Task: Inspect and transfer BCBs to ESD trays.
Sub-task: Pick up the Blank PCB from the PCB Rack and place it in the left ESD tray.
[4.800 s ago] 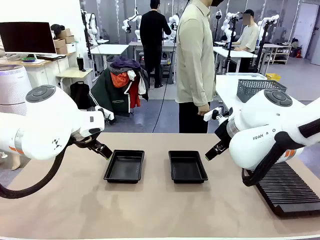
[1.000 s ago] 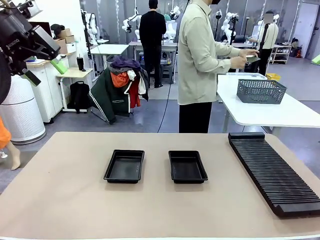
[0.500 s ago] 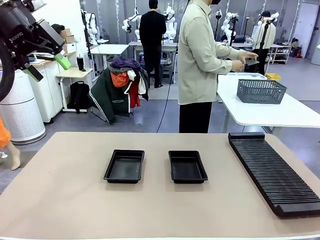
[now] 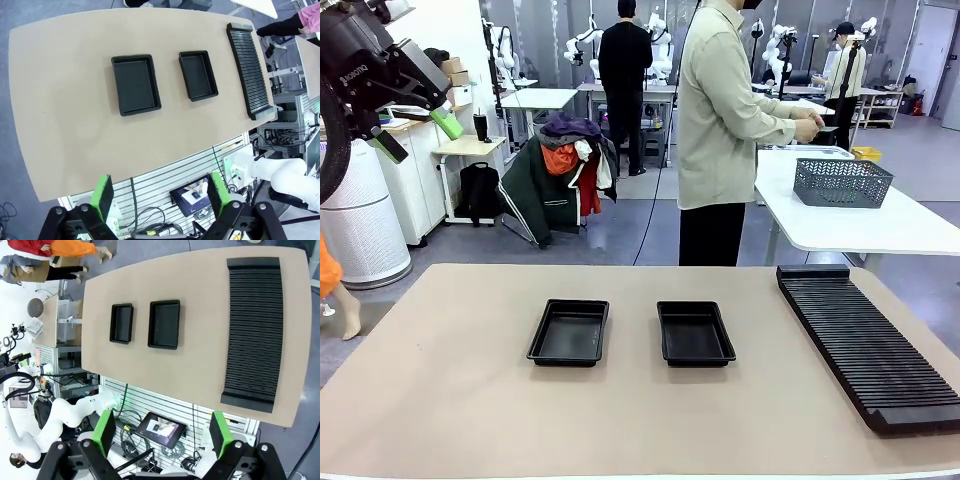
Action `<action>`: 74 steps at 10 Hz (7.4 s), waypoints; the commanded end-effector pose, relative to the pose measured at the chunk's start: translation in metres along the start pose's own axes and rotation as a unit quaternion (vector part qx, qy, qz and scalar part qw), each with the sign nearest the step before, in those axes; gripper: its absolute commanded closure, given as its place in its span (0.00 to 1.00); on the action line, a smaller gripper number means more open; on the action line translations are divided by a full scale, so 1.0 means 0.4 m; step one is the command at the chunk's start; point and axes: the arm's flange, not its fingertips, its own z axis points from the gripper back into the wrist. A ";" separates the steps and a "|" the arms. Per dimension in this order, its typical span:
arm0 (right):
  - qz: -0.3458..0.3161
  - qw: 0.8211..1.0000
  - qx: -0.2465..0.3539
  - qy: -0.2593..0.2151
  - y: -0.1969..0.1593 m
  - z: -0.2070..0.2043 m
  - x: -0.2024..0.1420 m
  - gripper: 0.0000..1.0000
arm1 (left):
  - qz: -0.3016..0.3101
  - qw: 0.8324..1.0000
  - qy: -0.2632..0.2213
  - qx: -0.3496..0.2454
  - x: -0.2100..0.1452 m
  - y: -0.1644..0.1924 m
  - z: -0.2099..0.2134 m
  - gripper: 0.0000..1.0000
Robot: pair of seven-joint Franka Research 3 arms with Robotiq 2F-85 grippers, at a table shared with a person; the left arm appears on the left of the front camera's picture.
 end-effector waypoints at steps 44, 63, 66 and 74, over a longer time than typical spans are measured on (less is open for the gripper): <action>0.005 1.000 -0.012 -0.024 0.006 0.046 0.002 0.00 | 0.056 0.997 -0.005 0.049 0.007 -0.046 0.077 0.00; 0.005 1.000 -0.012 -0.024 0.006 0.046 0.002 0.00 | 0.051 0.998 -0.030 0.027 0.028 -0.050 0.089 0.00; 0.005 1.000 -0.012 -0.024 0.006 0.046 0.002 0.00 | 0.051 0.998 -0.030 0.027 0.028 -0.050 0.089 0.00; 0.005 1.000 -0.012 -0.024 0.006 0.046 0.002 0.00 | 0.051 0.998 -0.030 0.027 0.028 -0.050 0.089 0.00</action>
